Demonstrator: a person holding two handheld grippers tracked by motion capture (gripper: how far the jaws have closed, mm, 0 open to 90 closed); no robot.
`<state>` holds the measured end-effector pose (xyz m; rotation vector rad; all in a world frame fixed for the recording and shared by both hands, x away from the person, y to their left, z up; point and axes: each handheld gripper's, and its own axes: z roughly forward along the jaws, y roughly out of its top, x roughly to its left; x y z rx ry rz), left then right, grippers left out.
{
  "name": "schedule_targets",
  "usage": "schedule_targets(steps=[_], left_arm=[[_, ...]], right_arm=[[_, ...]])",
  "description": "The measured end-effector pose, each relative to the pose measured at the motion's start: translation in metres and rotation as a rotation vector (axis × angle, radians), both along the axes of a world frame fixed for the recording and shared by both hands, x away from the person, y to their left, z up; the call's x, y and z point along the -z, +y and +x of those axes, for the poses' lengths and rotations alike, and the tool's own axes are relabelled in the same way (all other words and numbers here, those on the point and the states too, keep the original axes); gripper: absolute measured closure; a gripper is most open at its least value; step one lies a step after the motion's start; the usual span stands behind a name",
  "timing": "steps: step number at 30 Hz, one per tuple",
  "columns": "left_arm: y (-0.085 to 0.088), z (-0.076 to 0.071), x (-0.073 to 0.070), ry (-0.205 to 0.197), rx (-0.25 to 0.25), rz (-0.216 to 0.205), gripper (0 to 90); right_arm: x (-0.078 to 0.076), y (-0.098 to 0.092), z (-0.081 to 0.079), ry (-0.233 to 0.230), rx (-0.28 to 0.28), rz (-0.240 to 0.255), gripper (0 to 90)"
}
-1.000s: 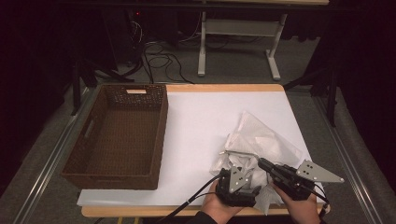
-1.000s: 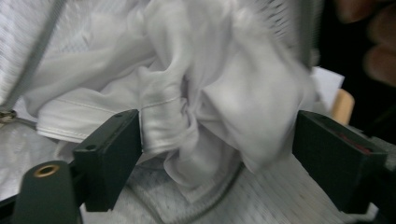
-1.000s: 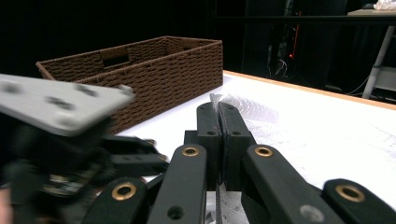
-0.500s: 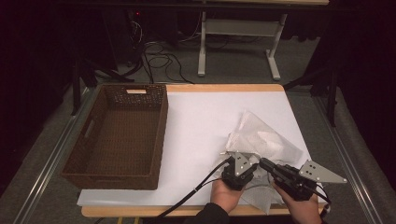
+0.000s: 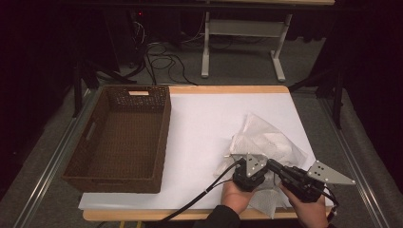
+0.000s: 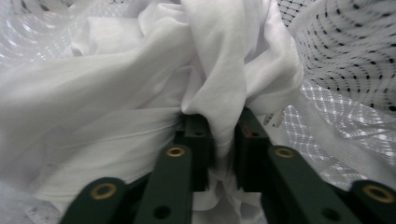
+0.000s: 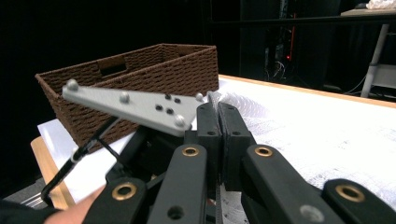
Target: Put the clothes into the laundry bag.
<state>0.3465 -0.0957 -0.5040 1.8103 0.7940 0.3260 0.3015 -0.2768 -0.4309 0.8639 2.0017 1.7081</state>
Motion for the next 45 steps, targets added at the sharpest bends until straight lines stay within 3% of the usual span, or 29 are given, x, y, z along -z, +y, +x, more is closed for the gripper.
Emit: schedule_targets(steps=[3,8,13,20,23,30,33,41,43,45], left_arm=[[0.011,-0.008,-0.005,-0.002,0.027,-0.009,58.4],[0.029,-0.027,-0.010,-0.017,0.045,0.020,37.7],[0.053,-0.036,-0.010,-0.036,0.004,0.049,30.1],[0.076,-0.025,-0.001,0.003,-0.054,0.066,34.7],[0.081,-0.019,0.002,0.015,-0.092,0.090,39.6],[0.101,-0.002,0.001,0.033,-0.191,0.103,40.1],[0.106,0.001,0.003,0.054,-0.195,0.126,42.4],[0.107,0.005,0.010,0.109,-0.152,0.116,58.8],[0.106,0.005,0.012,0.120,-0.140,0.123,58.3],[0.105,0.004,0.013,0.121,-0.121,0.108,52.4]], right_arm=[[0.000,0.001,0.000,0.000,-0.001,0.000,90.0],[0.000,0.004,-0.001,-0.007,-0.006,-0.011,90.0],[0.001,0.006,-0.002,-0.007,-0.011,-0.017,90.0],[0.000,0.004,-0.002,-0.005,-0.011,-0.016,90.0],[0.000,0.004,-0.002,-0.009,-0.011,-0.015,90.0],[-0.001,0.002,-0.003,-0.012,-0.009,-0.011,90.0],[-0.001,0.002,-0.003,-0.011,-0.012,-0.012,90.0],[-0.001,0.003,-0.003,-0.010,-0.008,-0.016,90.0],[0.000,0.003,-0.003,-0.010,-0.009,-0.017,90.0],[0.000,0.003,-0.003,-0.010,-0.009,-0.013,90.0]])
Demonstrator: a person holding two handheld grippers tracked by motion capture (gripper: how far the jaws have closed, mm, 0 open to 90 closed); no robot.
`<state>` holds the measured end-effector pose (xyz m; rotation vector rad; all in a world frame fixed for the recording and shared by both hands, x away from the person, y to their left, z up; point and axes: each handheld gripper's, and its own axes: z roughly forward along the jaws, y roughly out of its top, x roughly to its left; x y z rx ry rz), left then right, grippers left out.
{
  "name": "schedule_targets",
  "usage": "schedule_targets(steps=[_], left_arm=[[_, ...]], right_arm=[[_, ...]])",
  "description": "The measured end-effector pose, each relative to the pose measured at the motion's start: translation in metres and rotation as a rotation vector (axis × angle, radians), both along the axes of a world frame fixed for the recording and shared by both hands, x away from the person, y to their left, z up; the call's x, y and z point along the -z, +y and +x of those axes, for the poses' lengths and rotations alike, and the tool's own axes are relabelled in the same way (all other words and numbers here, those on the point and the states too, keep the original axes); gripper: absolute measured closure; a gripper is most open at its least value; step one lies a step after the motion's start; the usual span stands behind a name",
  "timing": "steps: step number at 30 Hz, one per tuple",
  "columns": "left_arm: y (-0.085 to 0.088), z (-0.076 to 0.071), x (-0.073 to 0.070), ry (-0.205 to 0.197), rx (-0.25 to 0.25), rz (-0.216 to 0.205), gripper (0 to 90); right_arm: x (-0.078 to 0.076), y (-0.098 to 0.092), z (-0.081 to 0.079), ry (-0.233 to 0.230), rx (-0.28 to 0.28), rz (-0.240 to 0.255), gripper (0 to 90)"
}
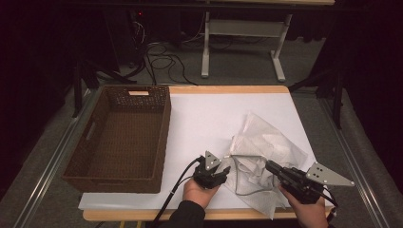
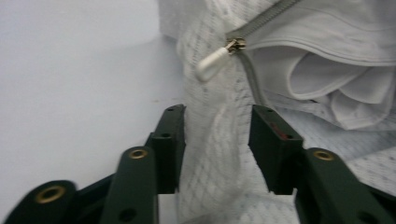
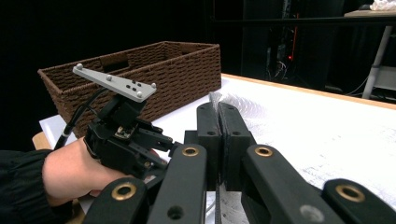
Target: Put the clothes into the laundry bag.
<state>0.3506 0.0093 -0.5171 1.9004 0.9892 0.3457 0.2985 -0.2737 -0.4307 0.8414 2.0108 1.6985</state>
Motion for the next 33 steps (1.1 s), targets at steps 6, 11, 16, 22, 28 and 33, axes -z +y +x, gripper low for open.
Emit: schedule_targets(steps=[6,11,16,22,28,33], left_arm=[[-0.003,-0.003,0.003,0.004,0.002,0.071,59.4],[0.001,-0.003,0.001,0.014,-0.014,0.076,88.0],[0.023,-0.012,-0.017,-0.011,-0.014,0.064,88.0],[0.045,-0.025,-0.014,-0.003,-0.009,0.068,87.4],[0.055,-0.027,-0.006,0.030,-0.021,0.038,86.4],[0.055,-0.028,-0.003,0.024,-0.037,0.014,75.6]], right_arm=[[0.000,0.000,0.000,0.001,-0.004,0.001,90.0],[0.000,0.000,0.000,-0.001,-0.002,-0.006,90.0],[0.002,-0.001,0.000,0.004,-0.008,-0.010,90.0],[0.010,0.007,-0.004,0.028,-0.033,-0.058,89.9],[0.032,0.018,-0.003,0.100,-0.055,-0.173,89.8],[0.050,0.022,0.003,0.161,-0.045,-0.250,89.8]])
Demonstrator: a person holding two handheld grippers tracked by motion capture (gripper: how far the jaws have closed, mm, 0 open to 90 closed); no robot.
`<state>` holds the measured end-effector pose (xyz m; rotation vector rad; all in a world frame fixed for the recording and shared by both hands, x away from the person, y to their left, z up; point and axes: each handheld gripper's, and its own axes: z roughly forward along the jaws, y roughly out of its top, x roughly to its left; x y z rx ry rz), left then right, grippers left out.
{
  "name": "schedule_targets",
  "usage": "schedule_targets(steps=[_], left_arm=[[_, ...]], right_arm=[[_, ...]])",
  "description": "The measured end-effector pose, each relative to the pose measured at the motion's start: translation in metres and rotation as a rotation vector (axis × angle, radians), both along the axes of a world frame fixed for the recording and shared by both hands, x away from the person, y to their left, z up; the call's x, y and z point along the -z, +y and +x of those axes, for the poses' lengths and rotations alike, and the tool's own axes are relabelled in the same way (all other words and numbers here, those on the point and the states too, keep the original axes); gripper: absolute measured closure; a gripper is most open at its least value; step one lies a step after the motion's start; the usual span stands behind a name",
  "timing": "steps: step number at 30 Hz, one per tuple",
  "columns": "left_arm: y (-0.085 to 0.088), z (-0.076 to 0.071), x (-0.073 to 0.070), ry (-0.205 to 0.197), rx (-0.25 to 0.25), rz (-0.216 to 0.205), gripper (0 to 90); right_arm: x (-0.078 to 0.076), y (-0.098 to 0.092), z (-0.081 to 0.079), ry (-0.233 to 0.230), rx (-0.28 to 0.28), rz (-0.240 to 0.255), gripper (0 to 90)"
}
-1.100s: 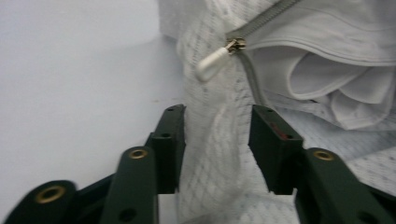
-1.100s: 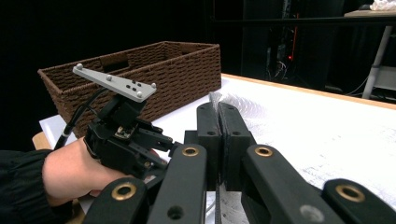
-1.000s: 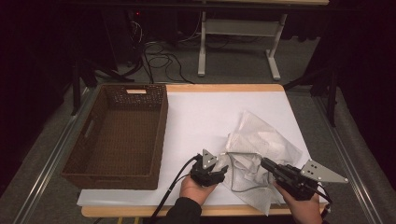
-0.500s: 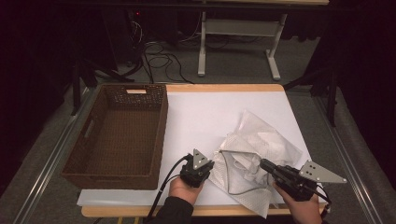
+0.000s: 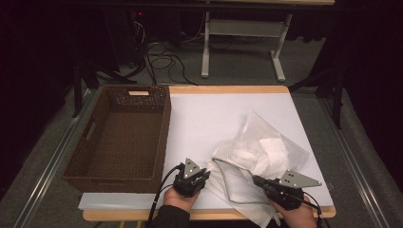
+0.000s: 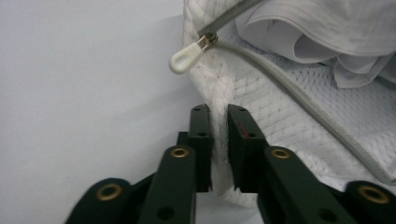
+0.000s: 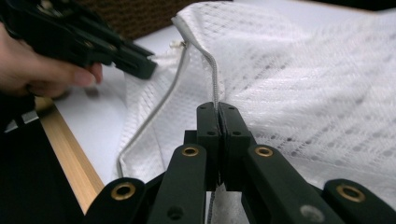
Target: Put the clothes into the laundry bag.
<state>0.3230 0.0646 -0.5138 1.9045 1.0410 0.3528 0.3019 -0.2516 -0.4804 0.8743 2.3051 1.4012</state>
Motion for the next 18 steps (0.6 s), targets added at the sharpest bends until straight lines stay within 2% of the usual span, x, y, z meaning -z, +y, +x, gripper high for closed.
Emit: schedule_targets(steps=[6,9,11,18], left_arm=[[0.005,-0.003,-0.004,-0.068,-0.052,-0.041,56.0],[0.006,-0.005,-0.006,-0.104,-0.064,-0.047,52.3],[0.006,-0.005,-0.007,-0.120,-0.069,-0.045,50.7],[0.005,-0.005,-0.007,-0.148,-0.075,-0.028,45.5]], right_arm=[[0.013,0.002,0.005,0.055,0.013,-0.077,89.7],[0.018,0.005,0.007,0.079,0.009,-0.119,89.6],[0.021,0.006,0.007,0.078,0.003,-0.135,89.5],[0.026,0.007,0.010,0.095,0.000,-0.166,89.5]])
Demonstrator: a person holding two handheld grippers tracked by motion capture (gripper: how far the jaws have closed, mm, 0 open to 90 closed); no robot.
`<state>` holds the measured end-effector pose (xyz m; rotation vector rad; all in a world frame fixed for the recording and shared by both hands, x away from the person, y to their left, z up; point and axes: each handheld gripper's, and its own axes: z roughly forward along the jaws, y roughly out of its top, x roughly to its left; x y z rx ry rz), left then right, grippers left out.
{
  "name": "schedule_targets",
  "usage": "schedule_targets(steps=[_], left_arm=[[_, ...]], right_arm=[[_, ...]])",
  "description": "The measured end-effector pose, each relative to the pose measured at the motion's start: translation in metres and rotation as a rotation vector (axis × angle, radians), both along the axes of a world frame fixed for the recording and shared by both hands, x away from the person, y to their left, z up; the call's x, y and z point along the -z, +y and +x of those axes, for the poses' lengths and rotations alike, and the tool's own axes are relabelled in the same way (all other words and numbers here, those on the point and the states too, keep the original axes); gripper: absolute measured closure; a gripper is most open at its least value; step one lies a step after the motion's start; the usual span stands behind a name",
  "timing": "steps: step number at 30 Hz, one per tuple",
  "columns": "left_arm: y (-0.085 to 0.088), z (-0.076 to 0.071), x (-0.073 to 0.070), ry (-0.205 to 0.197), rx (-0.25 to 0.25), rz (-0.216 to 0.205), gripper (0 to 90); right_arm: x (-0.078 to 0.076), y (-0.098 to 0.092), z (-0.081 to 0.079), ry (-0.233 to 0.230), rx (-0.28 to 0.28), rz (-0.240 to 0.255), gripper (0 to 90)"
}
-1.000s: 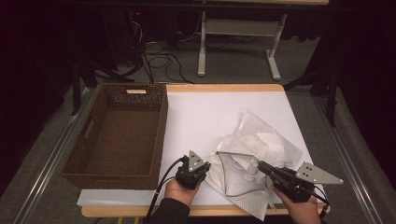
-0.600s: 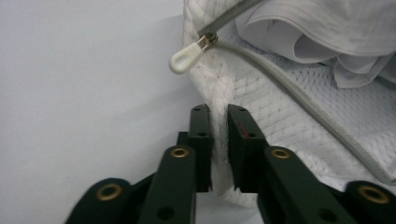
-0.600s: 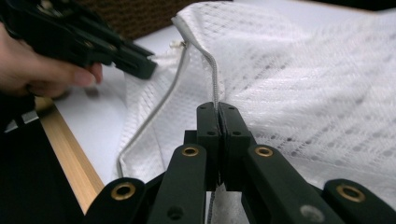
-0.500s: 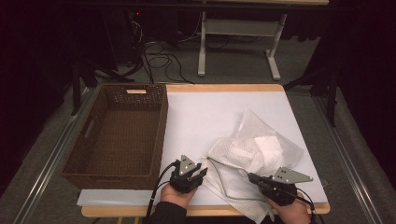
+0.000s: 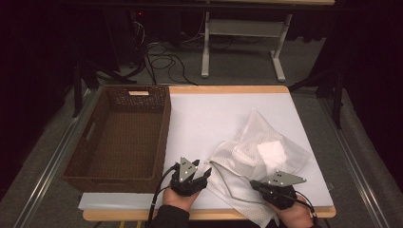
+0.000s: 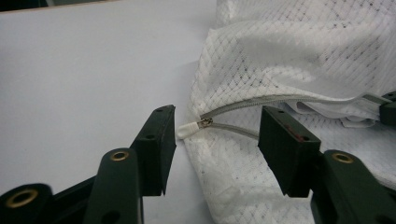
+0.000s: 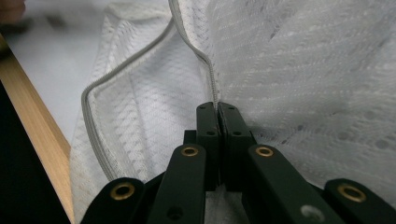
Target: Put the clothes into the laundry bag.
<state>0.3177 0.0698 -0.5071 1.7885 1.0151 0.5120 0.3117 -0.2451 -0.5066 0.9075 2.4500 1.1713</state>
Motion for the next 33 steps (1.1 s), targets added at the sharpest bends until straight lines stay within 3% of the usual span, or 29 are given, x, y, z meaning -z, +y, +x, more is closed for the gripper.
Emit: schedule_targets(steps=[7,17,22,33], left_arm=[[-0.001,-0.001,0.000,-0.003,0.005,0.006,41.2],[-0.003,-0.001,0.001,-0.009,0.013,0.039,38.4],[-0.003,-0.001,0.001,-0.013,0.008,0.042,36.8],[-0.002,0.000,0.000,-0.010,-0.010,0.046,35.2]], right_arm=[[0.009,0.006,0.002,0.034,-0.016,-0.068,89.4],[0.007,0.006,0.001,0.044,-0.023,-0.057,87.2],[-0.001,0.002,-0.003,0.024,-0.043,0.014,76.0],[-0.027,-0.004,-0.014,-0.065,-0.060,0.146,71.7]])
